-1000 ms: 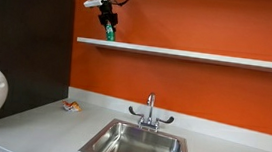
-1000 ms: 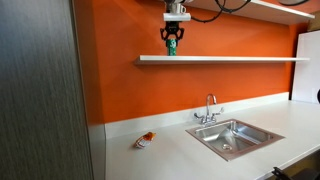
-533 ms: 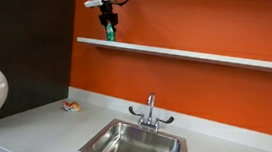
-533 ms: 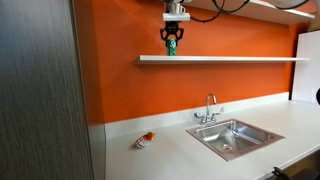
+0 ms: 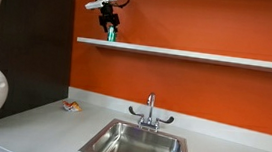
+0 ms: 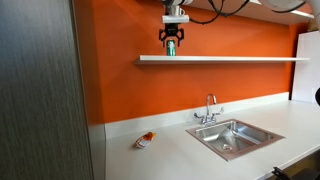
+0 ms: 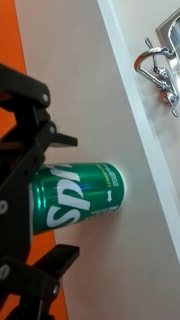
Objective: Put the green can on the bottom shelf.
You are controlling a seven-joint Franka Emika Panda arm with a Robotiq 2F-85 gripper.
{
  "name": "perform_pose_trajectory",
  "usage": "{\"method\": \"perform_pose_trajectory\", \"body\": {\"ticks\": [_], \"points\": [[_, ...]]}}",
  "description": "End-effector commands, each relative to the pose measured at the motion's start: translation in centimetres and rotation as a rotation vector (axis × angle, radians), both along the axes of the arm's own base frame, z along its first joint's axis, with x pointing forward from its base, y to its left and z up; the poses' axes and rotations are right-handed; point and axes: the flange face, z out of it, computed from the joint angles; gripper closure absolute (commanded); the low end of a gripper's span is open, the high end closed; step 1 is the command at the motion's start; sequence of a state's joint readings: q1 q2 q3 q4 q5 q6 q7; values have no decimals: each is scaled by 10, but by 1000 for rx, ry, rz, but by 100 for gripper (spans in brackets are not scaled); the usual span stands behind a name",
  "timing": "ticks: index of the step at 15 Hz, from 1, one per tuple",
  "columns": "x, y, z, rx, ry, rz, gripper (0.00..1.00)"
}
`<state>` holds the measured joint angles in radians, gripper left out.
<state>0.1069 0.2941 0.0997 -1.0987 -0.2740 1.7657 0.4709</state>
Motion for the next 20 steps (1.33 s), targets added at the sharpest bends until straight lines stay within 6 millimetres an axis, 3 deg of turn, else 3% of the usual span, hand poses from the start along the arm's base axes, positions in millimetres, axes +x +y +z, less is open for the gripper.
{"method": "perform_pose_trajectory", "body": {"ticks": [1,11,20], "points": [[-4,-1,8,15,1,-6,0],[-17,-12,10,15,0,-18,0],[-39,1,8,16,18,8,0]]}}
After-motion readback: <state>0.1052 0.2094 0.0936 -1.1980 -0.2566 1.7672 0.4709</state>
